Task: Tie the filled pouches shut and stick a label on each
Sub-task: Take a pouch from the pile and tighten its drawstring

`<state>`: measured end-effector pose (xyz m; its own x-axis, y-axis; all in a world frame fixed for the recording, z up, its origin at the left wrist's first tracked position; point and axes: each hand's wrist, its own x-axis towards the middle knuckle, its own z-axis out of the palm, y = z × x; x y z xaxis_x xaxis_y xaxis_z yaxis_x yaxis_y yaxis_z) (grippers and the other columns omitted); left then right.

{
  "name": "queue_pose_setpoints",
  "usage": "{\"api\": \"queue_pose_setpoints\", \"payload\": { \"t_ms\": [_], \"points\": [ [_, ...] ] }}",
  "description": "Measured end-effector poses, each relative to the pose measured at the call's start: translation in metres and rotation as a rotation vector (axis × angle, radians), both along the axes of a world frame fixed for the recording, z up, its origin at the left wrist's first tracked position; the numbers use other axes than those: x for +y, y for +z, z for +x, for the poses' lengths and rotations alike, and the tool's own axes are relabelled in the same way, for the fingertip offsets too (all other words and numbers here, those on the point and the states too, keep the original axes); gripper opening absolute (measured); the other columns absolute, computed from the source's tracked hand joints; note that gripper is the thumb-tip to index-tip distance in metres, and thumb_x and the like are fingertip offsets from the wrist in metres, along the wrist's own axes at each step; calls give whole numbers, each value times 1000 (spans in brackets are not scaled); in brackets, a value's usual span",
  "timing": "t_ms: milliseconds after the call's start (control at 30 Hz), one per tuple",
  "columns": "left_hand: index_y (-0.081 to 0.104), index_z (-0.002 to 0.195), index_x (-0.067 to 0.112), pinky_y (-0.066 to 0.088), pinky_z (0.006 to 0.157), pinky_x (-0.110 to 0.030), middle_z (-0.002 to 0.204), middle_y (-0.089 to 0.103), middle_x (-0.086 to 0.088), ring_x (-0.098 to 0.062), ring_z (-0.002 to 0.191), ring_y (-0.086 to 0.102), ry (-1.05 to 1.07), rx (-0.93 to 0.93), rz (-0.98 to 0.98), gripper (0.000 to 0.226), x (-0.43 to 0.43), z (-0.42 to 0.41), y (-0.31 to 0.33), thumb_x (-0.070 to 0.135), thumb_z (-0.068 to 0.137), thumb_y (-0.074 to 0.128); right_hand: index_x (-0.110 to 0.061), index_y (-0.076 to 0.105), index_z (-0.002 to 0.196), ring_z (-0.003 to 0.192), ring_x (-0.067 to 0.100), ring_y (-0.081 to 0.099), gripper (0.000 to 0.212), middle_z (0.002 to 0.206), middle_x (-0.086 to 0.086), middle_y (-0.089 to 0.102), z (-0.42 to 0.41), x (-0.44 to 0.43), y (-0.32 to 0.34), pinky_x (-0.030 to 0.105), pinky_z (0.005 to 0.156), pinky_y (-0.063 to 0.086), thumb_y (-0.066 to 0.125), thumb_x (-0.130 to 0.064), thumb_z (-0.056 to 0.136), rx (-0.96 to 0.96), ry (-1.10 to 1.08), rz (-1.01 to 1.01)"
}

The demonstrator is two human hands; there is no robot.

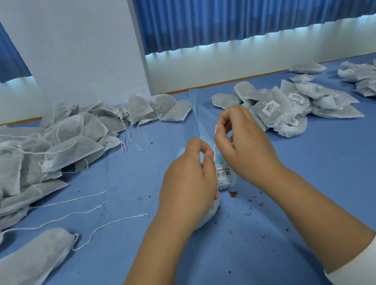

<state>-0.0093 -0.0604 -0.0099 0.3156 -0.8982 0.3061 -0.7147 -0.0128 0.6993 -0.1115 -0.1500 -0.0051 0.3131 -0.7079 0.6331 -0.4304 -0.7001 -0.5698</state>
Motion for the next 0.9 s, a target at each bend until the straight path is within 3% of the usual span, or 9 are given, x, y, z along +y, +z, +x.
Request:
{"api": "queue_pose_setpoints", "payload": {
  "t_ms": [167, 300, 467, 633, 733, 833, 900],
  "points": [
    [41, 86, 38, 39, 54, -26, 56, 59, 0, -6, 51, 55, 23, -12, -27, 19, 0, -4, 1, 32, 104, 38, -12, 48, 91, 75, 12, 49, 5, 94, 1, 52, 3, 1, -2, 36, 66, 43, 51, -15, 93, -17, -77, -29],
    [48, 101, 27, 49, 71, -43, 67, 63, -6, -23, 66, 63, 43, -102, -33, 12, 0, -5, 2, 32, 104, 37, -13, 51, 85, 69, 8, 60, 6, 84, 6, 63, 7, -1, 1, 33, 66, 49, 49, -16, 90, -218, -4, 356],
    [48, 106, 26, 50, 72, -45, 66, 64, -4, -28, 71, 65, 134, -147, -32, 15, 0, 2, 3, 33, 104, 35, -12, 55, 75, 53, 8, 51, 18, 60, -3, 54, 4, -7, 6, 23, 51, 43, 47, -14, 90, -433, 172, 799],
    [47, 108, 23, 49, 72, -44, 69, 66, -7, -31, 74, 64, 262, -100, -45, 17, -1, 15, 4, 31, 104, 33, -11, 59, 80, 56, 10, 55, 18, 77, 0, 61, 8, -1, 7, 23, 51, 44, 49, -13, 95, -473, 359, 912],
    [47, 108, 23, 50, 72, -46, 69, 65, -7, -32, 73, 65, 288, -79, -53, 16, -2, 23, 3, 30, 104, 33, -8, 63, 91, 66, 17, 67, 20, 103, 9, 73, 8, 5, 6, 25, 55, 52, 46, -14, 100, -527, 644, 1130],
    [48, 108, 23, 50, 71, -44, 65, 63, -5, -29, 70, 66, 277, -56, -72, 15, -3, 30, 0, 29, 103, 34, 8, 54, 121, 65, 18, 66, 30, 113, 18, 70, 7, 7, 7, 23, 53, 52, 42, -12, 102, -575, 788, 1283],
    [49, 103, 29, 48, 64, -36, 56, 62, 0, -20, 65, 64, 252, -30, -83, 12, -4, 34, -2, 30, 103, 37, 5, 47, 129, 66, 20, 68, 32, 113, 21, 70, 8, 7, 7, 24, 52, 53, 43, -11, 101, -637, 798, 1333]
  ]
}}
